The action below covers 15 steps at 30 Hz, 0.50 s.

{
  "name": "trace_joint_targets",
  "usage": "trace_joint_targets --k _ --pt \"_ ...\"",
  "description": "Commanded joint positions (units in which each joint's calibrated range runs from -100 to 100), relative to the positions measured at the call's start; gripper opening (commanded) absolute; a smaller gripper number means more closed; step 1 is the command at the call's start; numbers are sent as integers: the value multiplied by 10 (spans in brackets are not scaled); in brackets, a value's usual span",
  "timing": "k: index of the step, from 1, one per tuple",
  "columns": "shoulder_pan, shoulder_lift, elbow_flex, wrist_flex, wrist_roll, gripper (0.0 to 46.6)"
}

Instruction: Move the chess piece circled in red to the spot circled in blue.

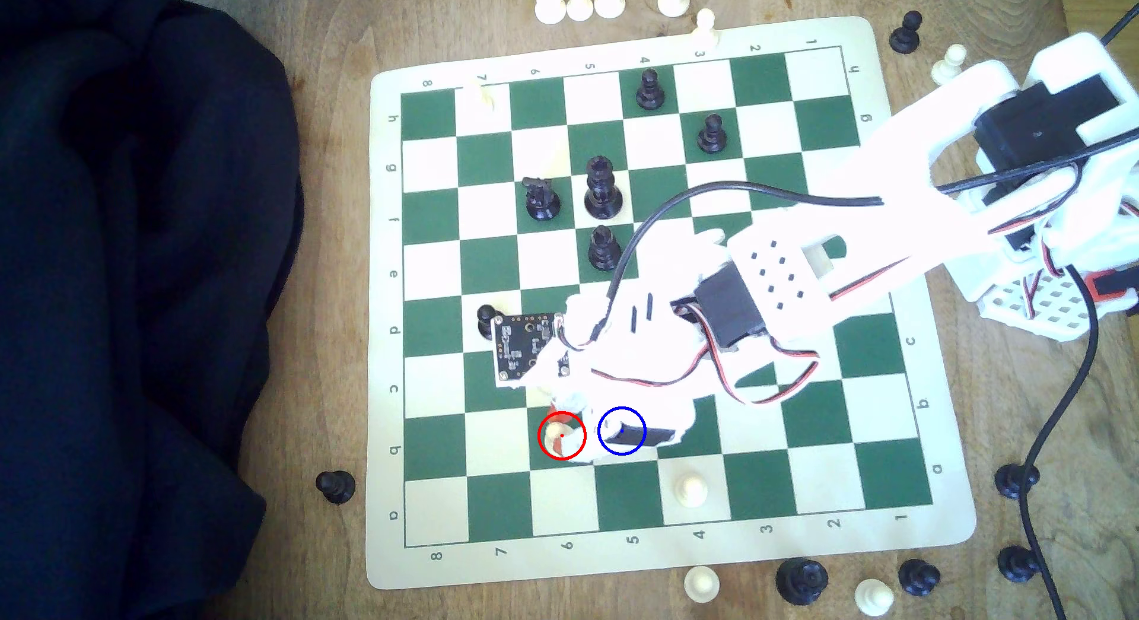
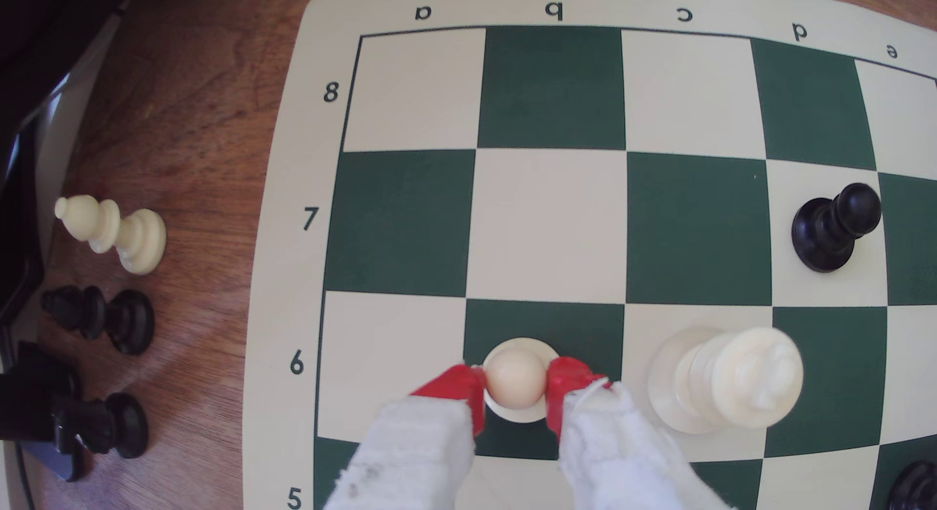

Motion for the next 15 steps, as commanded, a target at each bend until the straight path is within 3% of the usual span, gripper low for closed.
trace_joint_targets --k 1,9,15 --pt "-1 -117 -54 25 -1 2" --pt "-7 -265 71 44 -4 2" --pt "-20 -291 152 35 -8 2"
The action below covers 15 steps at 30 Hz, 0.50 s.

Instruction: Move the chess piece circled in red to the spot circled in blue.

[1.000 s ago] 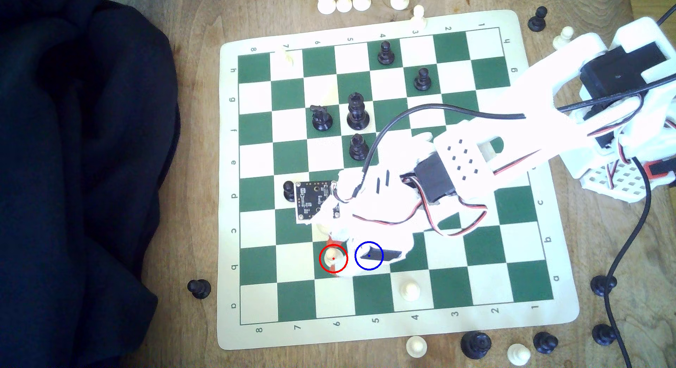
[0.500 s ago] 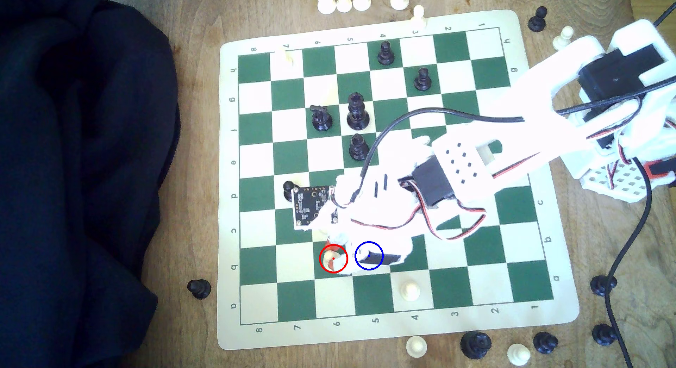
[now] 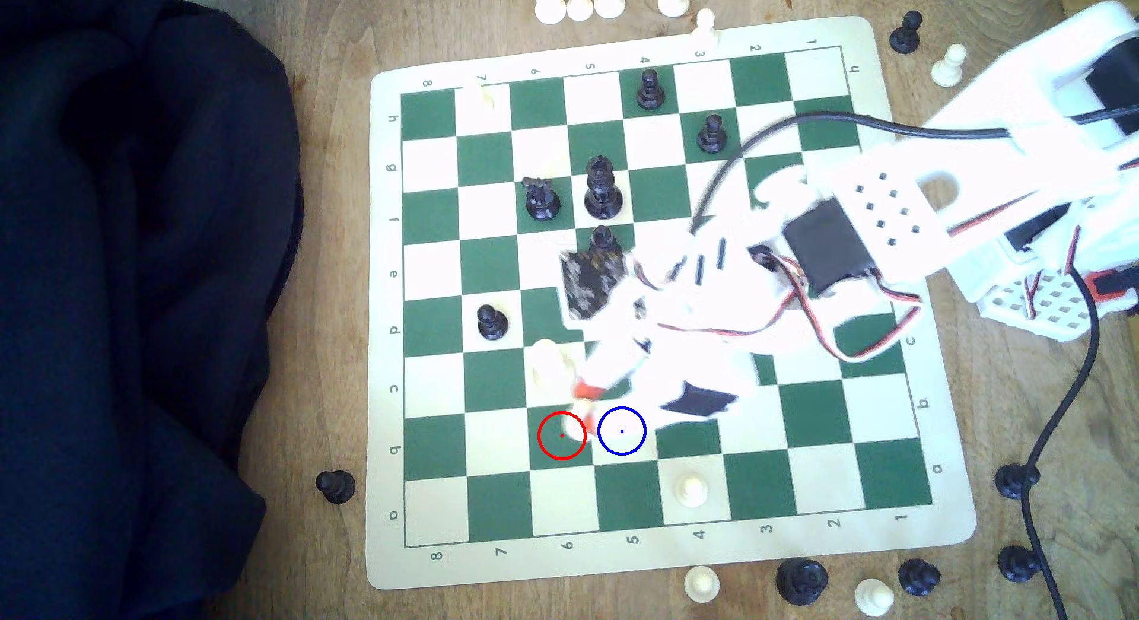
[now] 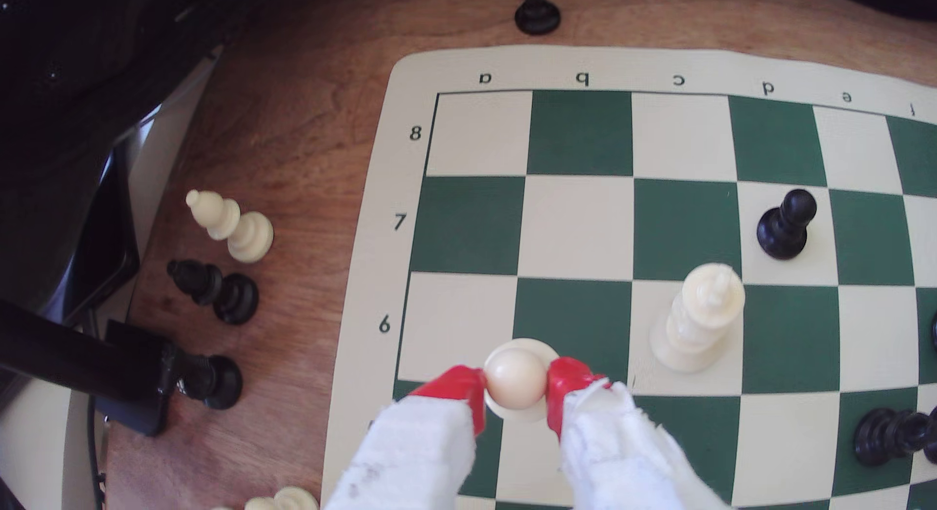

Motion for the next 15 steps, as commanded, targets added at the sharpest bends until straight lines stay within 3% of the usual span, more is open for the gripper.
trace_joint_targets --k 1,15 --pt "-9 -56 24 -11 -2 2" --pt "-17 22 57 -71 -2 2"
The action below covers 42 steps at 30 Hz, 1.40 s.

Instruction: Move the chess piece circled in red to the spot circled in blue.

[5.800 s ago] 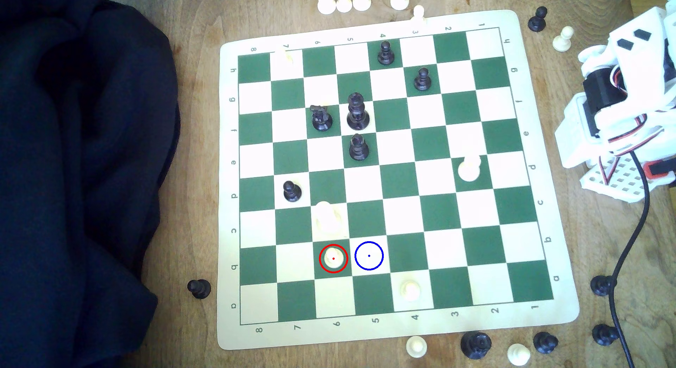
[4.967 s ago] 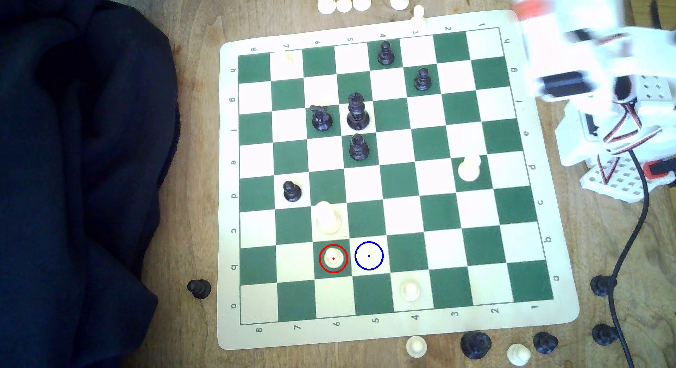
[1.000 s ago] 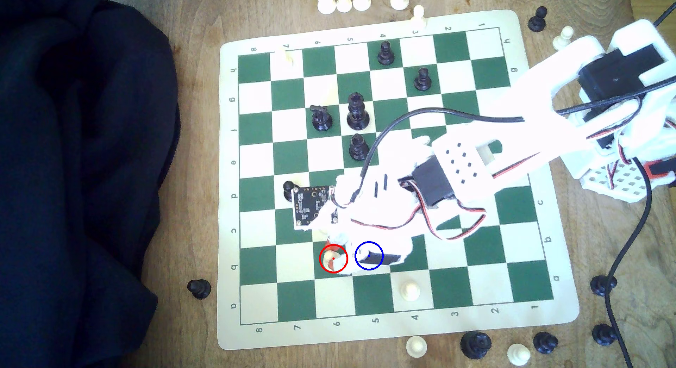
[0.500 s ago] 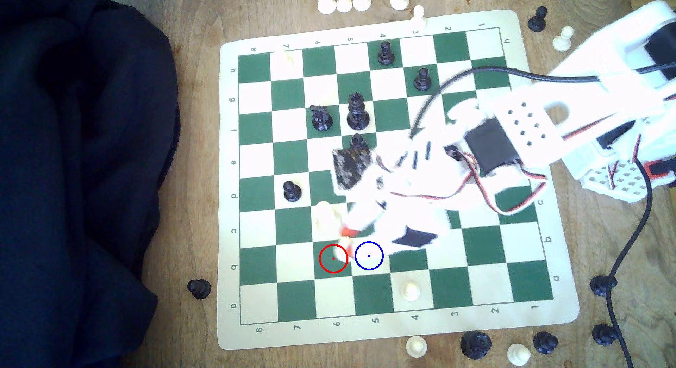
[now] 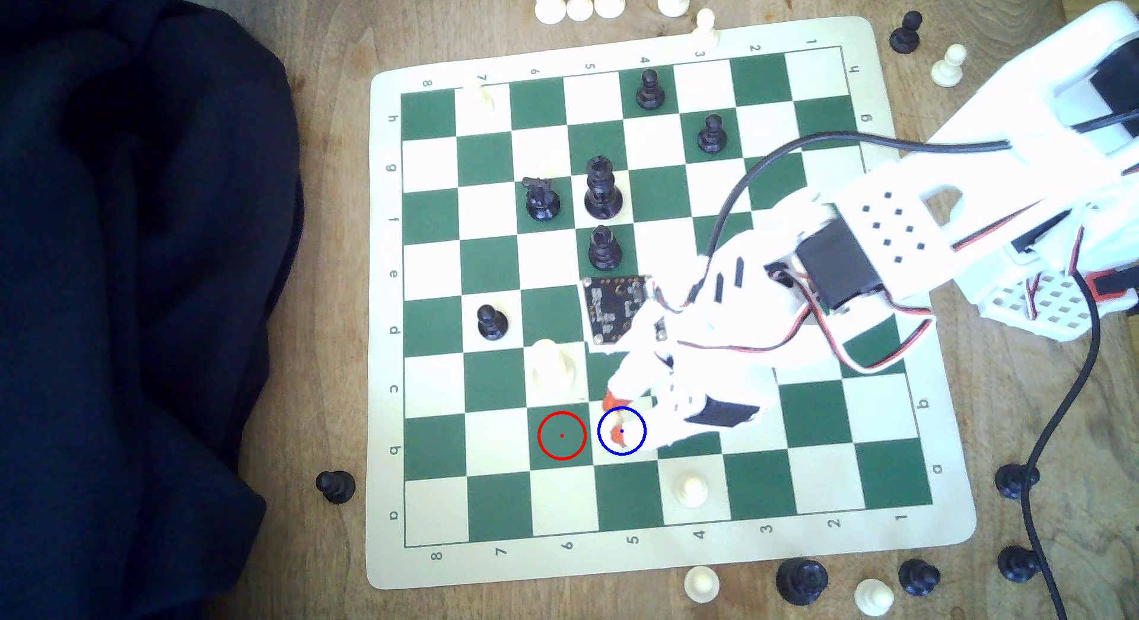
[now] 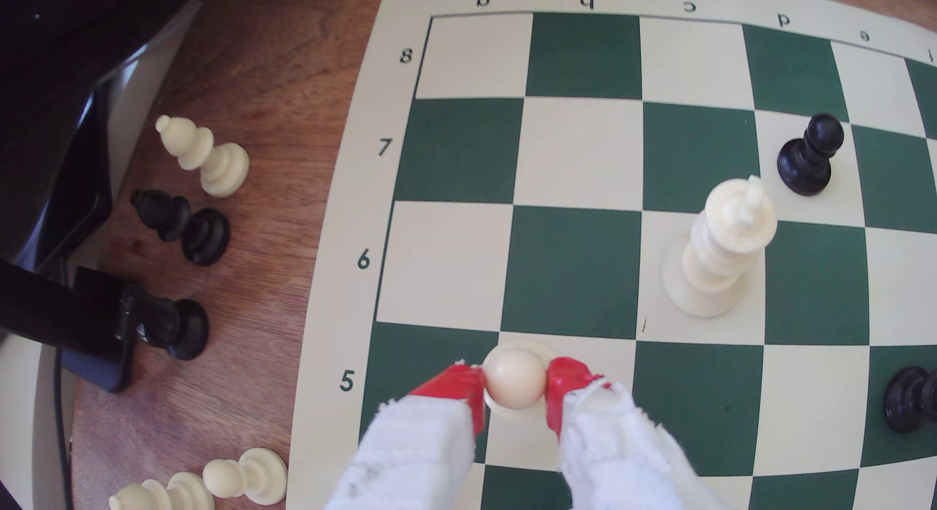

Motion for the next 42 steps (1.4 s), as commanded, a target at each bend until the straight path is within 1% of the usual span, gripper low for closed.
trace_joint_targets --k 1,18,19,21,23,26,27,30,31,35,36,42 --pt "-8 3 -7 -20 -1 2" --pt "1 66 -10 -38 3 2" --pt "1 69 -11 -38 3 30" --pt "2 73 -13 -38 3 56" --pt "2 74 -13 -39 3 110" --pt "4 63 -13 -39 1 152" --pt "6 44 -14 -33 0 173" --pt "13 4 -30 2 -3 189" --pt "20 -31 -48 39 -3 195" --pt "28 -93 -85 130 0 204" --pt "29 -126 -94 173 1 211" --pt "12 -199 -68 263 2 215"
